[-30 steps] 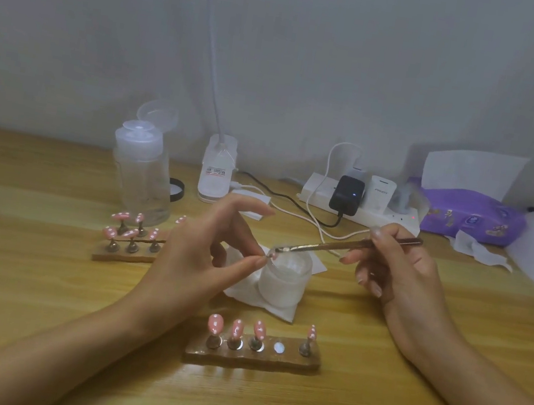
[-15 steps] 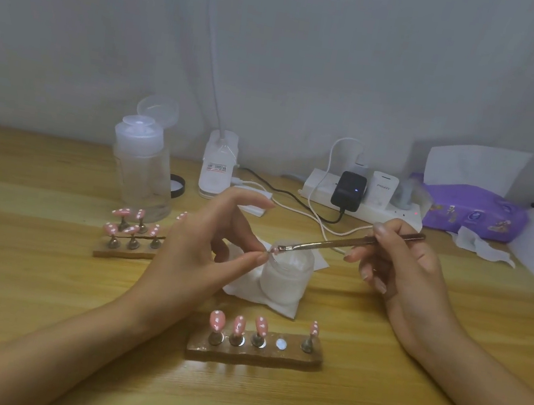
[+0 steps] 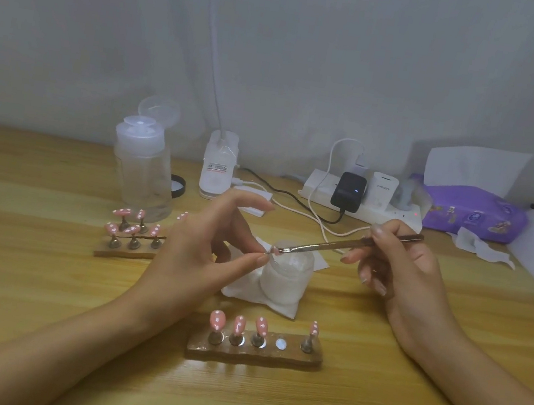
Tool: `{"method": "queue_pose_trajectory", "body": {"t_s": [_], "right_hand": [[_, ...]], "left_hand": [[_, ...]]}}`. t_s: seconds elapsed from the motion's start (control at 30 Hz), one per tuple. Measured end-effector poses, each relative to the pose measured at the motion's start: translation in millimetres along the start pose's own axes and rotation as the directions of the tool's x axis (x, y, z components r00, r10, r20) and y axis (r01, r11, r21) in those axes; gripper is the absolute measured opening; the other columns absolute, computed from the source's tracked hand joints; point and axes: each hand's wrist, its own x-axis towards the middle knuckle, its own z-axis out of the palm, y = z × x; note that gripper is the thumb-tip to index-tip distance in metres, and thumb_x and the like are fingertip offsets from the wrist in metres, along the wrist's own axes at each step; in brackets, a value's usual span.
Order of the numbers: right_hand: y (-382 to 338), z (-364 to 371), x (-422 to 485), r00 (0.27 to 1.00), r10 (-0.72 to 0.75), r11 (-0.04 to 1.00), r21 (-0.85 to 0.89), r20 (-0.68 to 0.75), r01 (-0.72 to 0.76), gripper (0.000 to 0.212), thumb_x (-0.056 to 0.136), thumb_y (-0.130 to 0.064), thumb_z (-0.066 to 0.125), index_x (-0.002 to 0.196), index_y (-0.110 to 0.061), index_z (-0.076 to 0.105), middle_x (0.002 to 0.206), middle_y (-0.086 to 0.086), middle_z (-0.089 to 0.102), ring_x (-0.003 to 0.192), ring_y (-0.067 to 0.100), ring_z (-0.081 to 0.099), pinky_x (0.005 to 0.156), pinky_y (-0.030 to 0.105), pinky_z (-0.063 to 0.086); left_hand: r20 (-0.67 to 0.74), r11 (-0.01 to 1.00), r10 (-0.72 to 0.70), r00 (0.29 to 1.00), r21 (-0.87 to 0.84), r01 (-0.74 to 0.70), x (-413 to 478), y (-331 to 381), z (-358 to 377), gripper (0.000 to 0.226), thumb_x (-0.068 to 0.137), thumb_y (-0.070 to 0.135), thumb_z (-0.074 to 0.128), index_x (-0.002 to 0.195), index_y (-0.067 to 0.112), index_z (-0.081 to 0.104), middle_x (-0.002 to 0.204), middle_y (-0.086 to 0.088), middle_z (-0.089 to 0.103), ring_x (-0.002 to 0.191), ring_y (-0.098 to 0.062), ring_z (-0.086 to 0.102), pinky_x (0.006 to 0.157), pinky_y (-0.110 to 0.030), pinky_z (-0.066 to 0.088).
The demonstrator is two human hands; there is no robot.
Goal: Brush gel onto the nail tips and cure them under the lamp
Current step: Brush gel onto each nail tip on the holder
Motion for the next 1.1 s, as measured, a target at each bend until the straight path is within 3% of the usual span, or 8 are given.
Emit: {"method": "queue_pose_trajectory", "body": {"t_s": [0.23, 0.37, 0.53, 0.63, 0.87, 1.0, 1.1], "right_hand": [[0.2, -0.1, 0.7, 1.000, -0.010, 1.000, -0.004, 0.022, 0.010, 0.025, 0.089, -0.035, 0.057, 0.065, -0.033, 0.063, 0.071, 0.010, 0.073, 0.045, 0.010, 0.052, 0.039, 0.015, 0.035], [0.5, -1.7, 1.0, 1.000, -0.025, 0.999, 0.040, 0.014, 0.025, 0.021, 0.087, -0.038, 0.060, 0.067, -0.032, 0.062, 0.071, 0.009, 0.073, 0.044, 0.010, 0.052, 0.039, 0.015, 0.035], [1.9, -1.2, 0.8, 1.000, -0.013, 1.000, 0.013, 0.016, 0.012, 0.021, 0.086, -0.035, 0.057, 0.066, -0.031, 0.062, 0.070, 0.011, 0.072, 0.045, 0.010, 0.051, 0.039, 0.015, 0.035], [1.6, -2.2, 0.8, 0.999, -0.033, 0.998, 0.051, 0.032, 0.031, 0.019, 0.086, -0.038, 0.061, 0.069, -0.029, 0.060, 0.071, 0.010, 0.072, 0.045, 0.011, 0.052, 0.040, 0.015, 0.036], [3.4, -3.8, 1.7, 1.000, -0.020, 1.000, 0.017, -0.001, 0.020, 0.018, 0.090, -0.029, 0.057, 0.076, -0.018, 0.055, 0.069, 0.010, 0.072, 0.043, 0.010, 0.050, 0.038, 0.015, 0.034], [2.2, -1.1, -0.5, 0.998, -0.028, 0.999, 0.019, 0.049, 0.027, 0.021, 0.090, -0.034, 0.057, 0.070, -0.029, 0.062, 0.071, 0.011, 0.073, 0.046, 0.011, 0.054, 0.042, 0.016, 0.038], [3.5, -1.9, 0.3, 1.000, -0.004, 1.000, -0.020, 0.002, 0.004, 0.028, 0.099, -0.021, 0.052, 0.072, -0.023, 0.059, 0.068, 0.012, 0.071, 0.044, 0.011, 0.051, 0.040, 0.016, 0.036]], "left_hand": [[0.000, 1.000, -0.022, 1.000, -0.016, 0.022, -0.3, -2.7, -0.1, 0.047, 0.082, 0.018, 0.076, 0.123, 0.028, 0.057, 0.079, 0.008, 0.068, 0.081, -0.014, 0.070, 0.064, -0.031, 0.055], [0.002, 1.000, -0.022, 1.000, -0.013, 0.022, -0.7, -0.3, 0.3, 0.048, 0.078, 0.031, 0.072, 0.123, 0.028, 0.057, 0.080, 0.007, 0.068, 0.081, -0.014, 0.070, 0.065, -0.035, 0.057], [0.001, 1.000, -0.027, 1.000, -0.010, 0.027, -0.3, -0.9, 0.5, 0.047, 0.080, 0.024, 0.075, 0.123, 0.027, 0.057, 0.080, 0.007, 0.068, 0.080, -0.014, 0.070, 0.067, -0.036, 0.057], [0.003, 0.999, -0.029, 1.000, -0.035, 0.029, -0.7, -0.5, 0.7, 0.049, 0.077, 0.032, 0.073, 0.123, 0.028, 0.057, 0.080, 0.006, 0.068, 0.080, -0.012, 0.070, 0.068, -0.037, 0.057], [0.017, 0.995, -0.053, 0.998, -0.089, 0.054, -0.7, -3.3, 0.1, 0.052, 0.074, 0.033, 0.075, 0.123, 0.032, 0.057, 0.080, 0.001, 0.071, 0.079, -0.015, 0.072, 0.072, -0.034, 0.060], [0.021, 0.986, -0.066, 0.998, -0.152, 0.068, -1.3, -4.5, -0.1, 0.052, 0.074, 0.030, 0.076, 0.123, 0.029, 0.058, 0.079, -0.001, 0.072, 0.080, -0.016, 0.073, 0.075, -0.026, 0.059], [0.024, 0.982, -0.072, 0.997, -0.174, 0.075, -1.1, -4.1, -0.2, 0.051, 0.074, 0.026, 0.077, 0.122, 0.026, 0.059, 0.078, -0.002, 0.071, 0.079, -0.013, 0.073, 0.075, -0.021, 0.057]]}}
